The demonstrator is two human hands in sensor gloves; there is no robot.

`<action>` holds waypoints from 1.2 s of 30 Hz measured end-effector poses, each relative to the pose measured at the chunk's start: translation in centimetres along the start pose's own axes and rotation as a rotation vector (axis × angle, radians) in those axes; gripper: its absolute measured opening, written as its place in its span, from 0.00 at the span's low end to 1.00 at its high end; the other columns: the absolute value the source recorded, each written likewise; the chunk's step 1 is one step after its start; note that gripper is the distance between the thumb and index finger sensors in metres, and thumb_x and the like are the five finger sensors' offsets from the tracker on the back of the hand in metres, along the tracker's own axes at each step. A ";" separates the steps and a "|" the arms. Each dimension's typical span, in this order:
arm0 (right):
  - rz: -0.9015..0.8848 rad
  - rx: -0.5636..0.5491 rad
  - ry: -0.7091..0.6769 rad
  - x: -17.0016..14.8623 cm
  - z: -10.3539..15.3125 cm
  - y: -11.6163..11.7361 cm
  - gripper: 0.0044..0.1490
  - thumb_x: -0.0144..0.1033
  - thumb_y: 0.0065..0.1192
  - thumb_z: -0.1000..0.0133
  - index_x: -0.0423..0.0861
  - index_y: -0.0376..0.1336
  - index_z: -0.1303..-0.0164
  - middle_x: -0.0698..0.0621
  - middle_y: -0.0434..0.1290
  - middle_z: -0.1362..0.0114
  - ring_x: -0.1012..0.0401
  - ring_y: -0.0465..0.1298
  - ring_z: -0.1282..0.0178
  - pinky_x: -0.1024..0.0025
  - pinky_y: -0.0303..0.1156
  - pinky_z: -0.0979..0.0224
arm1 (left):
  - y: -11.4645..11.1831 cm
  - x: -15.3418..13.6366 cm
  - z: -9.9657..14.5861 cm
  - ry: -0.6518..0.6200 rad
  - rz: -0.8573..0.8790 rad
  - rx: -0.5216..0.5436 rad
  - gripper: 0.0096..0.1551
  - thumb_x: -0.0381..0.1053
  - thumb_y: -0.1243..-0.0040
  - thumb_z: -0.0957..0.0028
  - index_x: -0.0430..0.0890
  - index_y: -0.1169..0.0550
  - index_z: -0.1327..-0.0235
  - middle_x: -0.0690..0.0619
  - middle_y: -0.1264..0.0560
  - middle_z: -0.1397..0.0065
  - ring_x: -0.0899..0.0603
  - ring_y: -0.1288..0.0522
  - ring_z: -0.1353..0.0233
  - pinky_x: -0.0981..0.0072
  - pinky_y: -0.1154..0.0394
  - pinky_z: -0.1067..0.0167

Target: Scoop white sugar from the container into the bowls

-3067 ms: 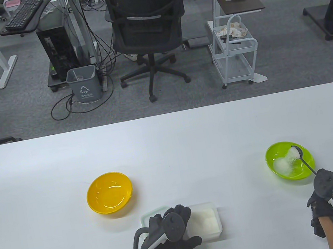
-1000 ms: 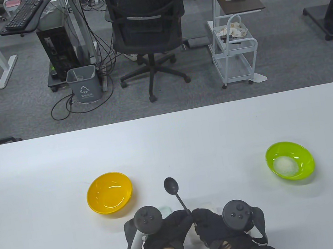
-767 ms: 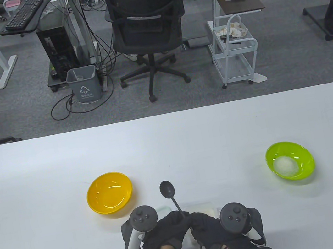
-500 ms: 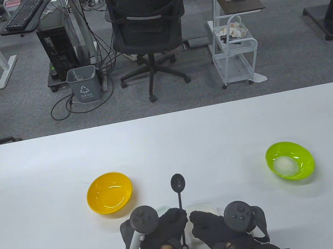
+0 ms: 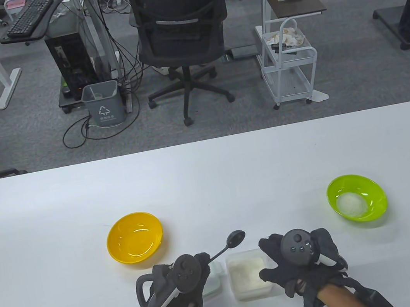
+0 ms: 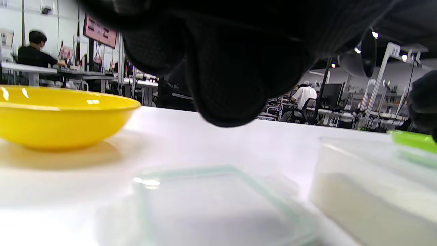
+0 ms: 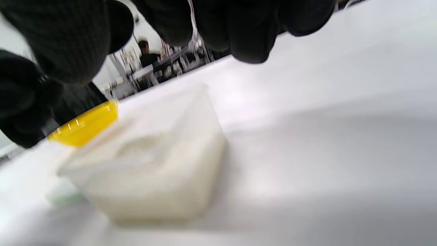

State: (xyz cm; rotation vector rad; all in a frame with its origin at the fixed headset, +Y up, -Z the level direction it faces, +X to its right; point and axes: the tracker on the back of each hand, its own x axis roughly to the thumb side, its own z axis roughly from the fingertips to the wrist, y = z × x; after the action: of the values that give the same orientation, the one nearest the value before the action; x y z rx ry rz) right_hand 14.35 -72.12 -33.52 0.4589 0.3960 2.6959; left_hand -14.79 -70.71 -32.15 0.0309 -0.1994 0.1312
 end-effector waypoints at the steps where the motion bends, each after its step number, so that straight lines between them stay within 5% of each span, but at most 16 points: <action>1: 0.011 0.016 0.003 -0.1 -0.2 0.1 0.53 0.60 0.66 0.49 0.53 0.48 0.18 0.38 0.48 0.14 0.41 0.59 0.17 0.40 0.54 0.19 | 0.0 -0.1 0.1 -0.007 -0.028 0.010 0.24 0.63 0.39 0.54 0.70 0.20 0.43 0.69 0.14 0.48 0.58 0.09 0.56 0.58 0.19 0.40; 8: 0.016 0.136 0.005 -0.6 -1.6 2.4 0.66 0.67 0.66 0.53 0.53 0.35 0.17 0.37 0.39 0.12 0.39 0.51 0.12 0.38 0.50 0.17 | -0.9 0.0 1.3 -0.069 -0.097 0.070 0.24 0.62 0.37 0.56 0.71 0.17 0.44 0.66 0.15 0.46 0.58 0.11 0.60 0.56 0.19 0.43; 25: -0.117 0.163 0.009 -1.5 -2.0 4.0 0.66 0.64 0.69 0.52 0.54 0.32 0.19 0.42 0.43 0.13 0.41 0.54 0.13 0.41 0.54 0.18 | -2.8 5.9 4.0 -0.334 -0.705 0.381 0.24 0.63 0.35 0.57 0.74 0.18 0.45 0.70 0.16 0.44 0.59 0.12 0.60 0.57 0.20 0.39; 36: -0.118 0.166 0.007 -1.5 -2.0 4.0 0.67 0.64 0.69 0.52 0.54 0.32 0.19 0.41 0.42 0.13 0.41 0.54 0.14 0.41 0.54 0.18 | -3.2 7.9 4.2 -0.382 -0.758 0.281 0.25 0.62 0.38 0.55 0.71 0.18 0.43 0.68 0.16 0.46 0.59 0.13 0.62 0.57 0.21 0.39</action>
State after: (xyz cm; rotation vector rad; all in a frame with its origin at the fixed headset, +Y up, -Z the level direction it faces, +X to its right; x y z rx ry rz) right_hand 13.67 -76.69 -34.41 0.4568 0.6321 2.5619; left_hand -7.48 -73.03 -26.50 0.4089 -0.5357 -0.6086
